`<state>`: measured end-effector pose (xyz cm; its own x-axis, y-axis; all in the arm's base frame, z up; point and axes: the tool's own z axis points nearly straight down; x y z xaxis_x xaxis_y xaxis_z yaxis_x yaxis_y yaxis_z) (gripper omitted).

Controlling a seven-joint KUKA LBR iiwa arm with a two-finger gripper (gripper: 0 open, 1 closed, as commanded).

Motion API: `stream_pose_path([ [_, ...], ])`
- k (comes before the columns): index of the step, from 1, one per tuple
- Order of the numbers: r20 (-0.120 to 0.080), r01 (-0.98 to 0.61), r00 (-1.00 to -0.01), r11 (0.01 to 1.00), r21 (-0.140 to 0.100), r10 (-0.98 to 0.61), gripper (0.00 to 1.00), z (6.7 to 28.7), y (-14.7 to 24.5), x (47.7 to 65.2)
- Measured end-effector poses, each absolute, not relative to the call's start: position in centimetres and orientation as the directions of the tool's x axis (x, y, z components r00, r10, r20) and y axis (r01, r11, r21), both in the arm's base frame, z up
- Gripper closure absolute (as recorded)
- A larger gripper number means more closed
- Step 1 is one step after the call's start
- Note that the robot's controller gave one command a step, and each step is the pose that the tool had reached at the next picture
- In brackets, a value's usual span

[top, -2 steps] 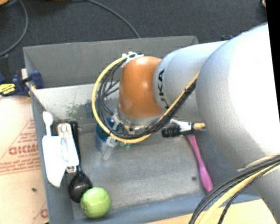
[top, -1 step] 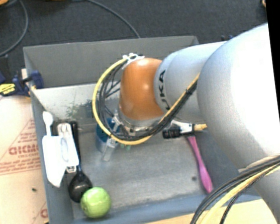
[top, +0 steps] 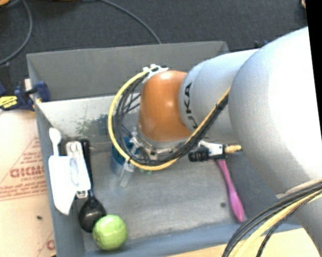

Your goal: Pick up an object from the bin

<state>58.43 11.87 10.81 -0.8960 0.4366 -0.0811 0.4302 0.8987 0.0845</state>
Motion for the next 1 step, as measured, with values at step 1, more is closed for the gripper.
stream_pose_path([
  [1,-0.076,0.431,-0.896,0.899,0.084,0.437,1.0,10.73,11.93,58.83],
])
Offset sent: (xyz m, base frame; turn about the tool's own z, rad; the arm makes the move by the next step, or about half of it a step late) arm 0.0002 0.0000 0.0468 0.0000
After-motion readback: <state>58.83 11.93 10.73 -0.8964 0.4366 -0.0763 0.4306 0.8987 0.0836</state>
